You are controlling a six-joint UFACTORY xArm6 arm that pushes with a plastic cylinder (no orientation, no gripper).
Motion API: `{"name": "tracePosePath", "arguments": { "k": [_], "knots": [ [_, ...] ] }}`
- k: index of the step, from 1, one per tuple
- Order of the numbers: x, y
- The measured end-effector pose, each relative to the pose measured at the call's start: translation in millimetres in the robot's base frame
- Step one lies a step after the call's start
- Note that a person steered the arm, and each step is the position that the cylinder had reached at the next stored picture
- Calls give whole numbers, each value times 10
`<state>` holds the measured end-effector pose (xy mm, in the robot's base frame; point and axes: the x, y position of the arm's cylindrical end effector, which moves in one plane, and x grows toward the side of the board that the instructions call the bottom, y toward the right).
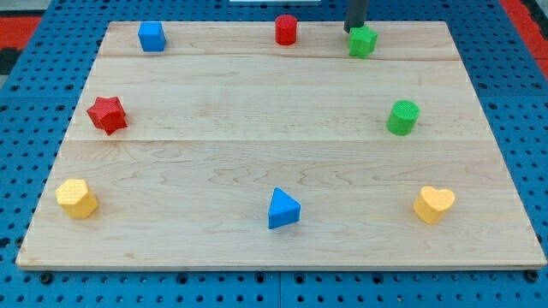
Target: Move red circle towards left side of the board
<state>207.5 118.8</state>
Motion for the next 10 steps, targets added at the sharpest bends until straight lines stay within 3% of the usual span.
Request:
{"name": "tracePosePath", "arguments": {
  "k": [2,3,6,9,10],
  "knots": [
    [-145,-309],
    [-155,-942],
    [-137,-922],
    [247,-1172],
    [894,-1220]
  ]
}}
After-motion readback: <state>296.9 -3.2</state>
